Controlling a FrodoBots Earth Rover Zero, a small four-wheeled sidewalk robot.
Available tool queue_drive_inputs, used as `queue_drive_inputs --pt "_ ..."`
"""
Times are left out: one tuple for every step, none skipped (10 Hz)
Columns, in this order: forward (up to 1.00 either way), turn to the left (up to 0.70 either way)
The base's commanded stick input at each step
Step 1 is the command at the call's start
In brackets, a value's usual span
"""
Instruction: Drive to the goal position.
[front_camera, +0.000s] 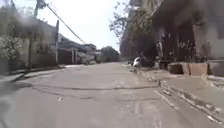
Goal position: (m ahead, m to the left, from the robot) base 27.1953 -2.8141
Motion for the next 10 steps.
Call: queue_drive_inputs --pt "1.00 -0.40" --pt "1.00 -0.05" --pt "1.00 -0.02" --pt "1.00 0.00" --pt "1.00 0.00" --pt "1.00 0.00" --pt "1.00 0.00" --pt "1.00 0.00" --pt "1.00 0.00" --pt "1.00 0.00"
